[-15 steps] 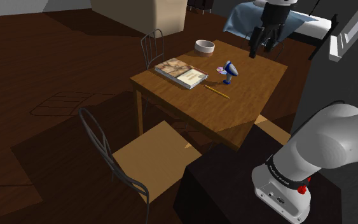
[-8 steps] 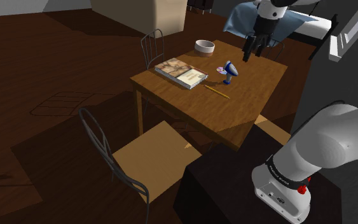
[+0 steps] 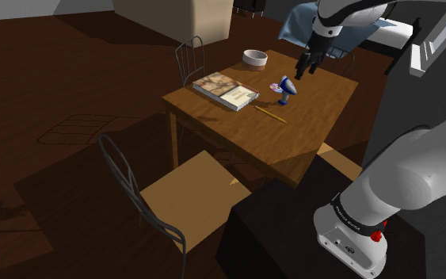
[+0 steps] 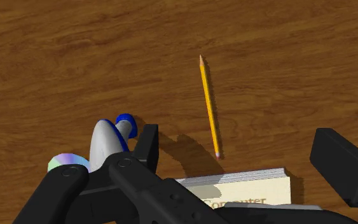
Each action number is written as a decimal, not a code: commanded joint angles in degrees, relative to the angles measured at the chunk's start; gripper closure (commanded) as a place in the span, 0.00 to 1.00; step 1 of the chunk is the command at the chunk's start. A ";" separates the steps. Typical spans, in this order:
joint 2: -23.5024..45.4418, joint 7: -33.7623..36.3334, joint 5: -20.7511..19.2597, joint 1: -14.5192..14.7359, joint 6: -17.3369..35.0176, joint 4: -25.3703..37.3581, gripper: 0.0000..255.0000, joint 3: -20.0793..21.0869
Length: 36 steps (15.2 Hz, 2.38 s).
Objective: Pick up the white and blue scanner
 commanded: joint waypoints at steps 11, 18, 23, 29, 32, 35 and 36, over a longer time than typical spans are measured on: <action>27.59 -23.46 20.87 -1.83 13.23 15.79 0.00 -5.95; 39.33 -31.84 30.24 -7.22 14.96 25.36 0.00 -2.72; 41.54 -33.22 32.06 -7.93 17.81 24.46 0.00 -1.70; 41.79 -33.47 32.29 -8.08 18.14 24.35 1.00 -1.58; 41.79 -33.45 32.28 -8.07 18.11 24.39 1.00 -1.58; 41.80 -33.38 32.28 -8.02 18.14 24.37 1.00 -1.57; 41.34 -33.10 31.90 -7.86 17.58 24.51 1.00 -1.79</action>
